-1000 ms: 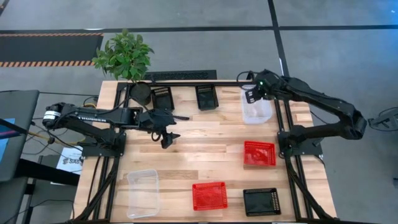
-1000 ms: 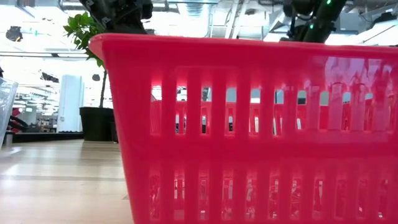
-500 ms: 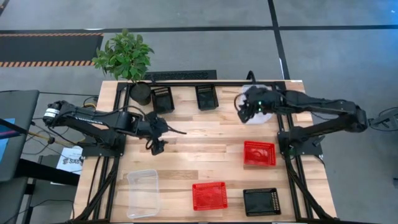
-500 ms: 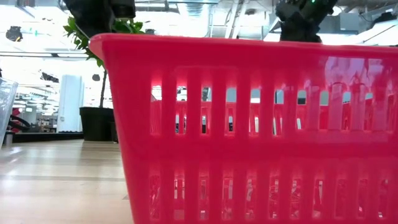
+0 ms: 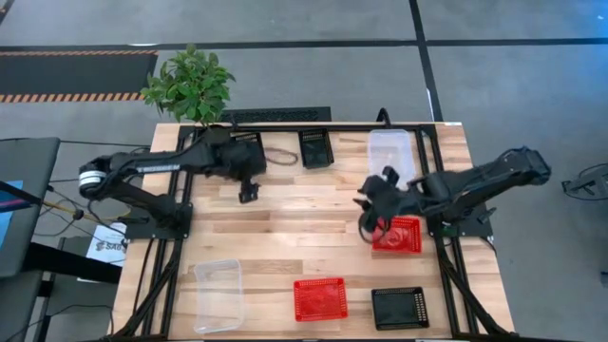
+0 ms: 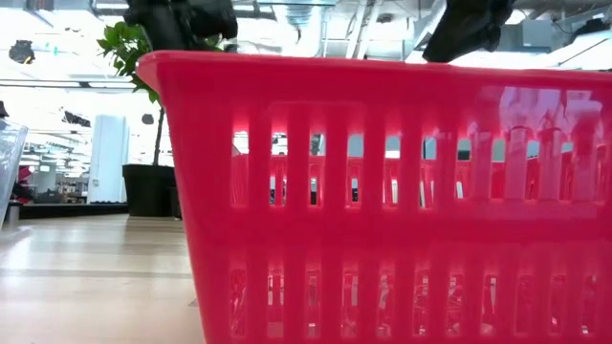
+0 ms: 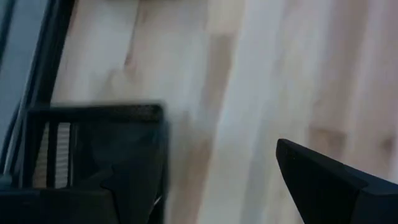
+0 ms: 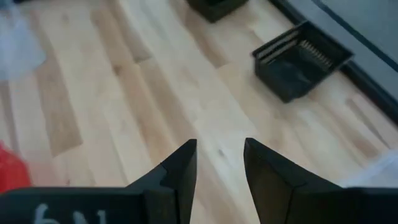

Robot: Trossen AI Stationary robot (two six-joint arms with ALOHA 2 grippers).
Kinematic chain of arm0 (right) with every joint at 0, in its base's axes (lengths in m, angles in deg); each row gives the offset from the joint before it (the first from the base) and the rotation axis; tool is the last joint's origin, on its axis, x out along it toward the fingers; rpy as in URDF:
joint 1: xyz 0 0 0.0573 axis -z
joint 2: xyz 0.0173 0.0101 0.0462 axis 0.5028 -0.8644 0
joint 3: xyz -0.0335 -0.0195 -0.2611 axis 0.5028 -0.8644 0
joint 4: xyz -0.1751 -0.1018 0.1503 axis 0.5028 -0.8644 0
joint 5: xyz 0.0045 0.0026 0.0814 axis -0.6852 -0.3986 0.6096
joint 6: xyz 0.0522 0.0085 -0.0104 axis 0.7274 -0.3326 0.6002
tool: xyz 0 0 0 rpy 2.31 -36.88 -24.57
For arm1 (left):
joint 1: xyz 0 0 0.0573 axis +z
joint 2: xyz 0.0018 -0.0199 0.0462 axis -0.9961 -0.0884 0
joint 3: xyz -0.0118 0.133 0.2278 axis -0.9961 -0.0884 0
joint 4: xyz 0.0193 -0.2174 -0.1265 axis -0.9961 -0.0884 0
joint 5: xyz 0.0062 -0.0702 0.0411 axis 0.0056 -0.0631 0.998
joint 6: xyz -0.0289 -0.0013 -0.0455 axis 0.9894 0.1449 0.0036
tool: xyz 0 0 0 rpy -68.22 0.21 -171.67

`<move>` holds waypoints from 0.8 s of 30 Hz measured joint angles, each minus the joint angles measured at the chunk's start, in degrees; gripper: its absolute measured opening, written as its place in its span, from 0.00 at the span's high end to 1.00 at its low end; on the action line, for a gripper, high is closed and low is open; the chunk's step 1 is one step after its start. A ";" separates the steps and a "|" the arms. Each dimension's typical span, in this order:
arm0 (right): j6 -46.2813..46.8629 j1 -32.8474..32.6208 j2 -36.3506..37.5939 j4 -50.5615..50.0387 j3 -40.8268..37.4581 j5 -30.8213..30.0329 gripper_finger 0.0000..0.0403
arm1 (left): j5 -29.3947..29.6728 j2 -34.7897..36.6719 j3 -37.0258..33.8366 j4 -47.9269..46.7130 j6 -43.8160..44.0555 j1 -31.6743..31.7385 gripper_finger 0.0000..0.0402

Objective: Stack baskets by color
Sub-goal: Stack the top left black bin on top of the top right black bin

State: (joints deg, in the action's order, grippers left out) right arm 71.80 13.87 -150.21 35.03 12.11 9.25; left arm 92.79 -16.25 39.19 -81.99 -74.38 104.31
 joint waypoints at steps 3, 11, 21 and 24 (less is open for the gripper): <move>0.74 -3.05 -2.51 0.78 -0.02 -0.15 0.62 | -1.43 -3.12 0.00 2.08 -2.49 5.04 0.25; 1.35 -6.19 -8.28 0.82 -0.05 -1.46 0.63 | -2.87 -10.46 0.00 2.73 -7.54 10.60 0.25; 0.89 -5.29 -11.32 2.42 -0.04 -1.57 0.63 | -2.84 -17.30 0.46 3.39 -8.63 11.22 0.25; 0.89 -5.29 -11.29 2.70 -0.04 -1.57 0.64 | -2.87 -18.02 0.46 4.09 -8.59 11.54 0.25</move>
State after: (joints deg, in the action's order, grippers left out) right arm 72.69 8.58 -161.50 37.72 12.06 7.68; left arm 89.92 -34.27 39.65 -77.89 -82.97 115.84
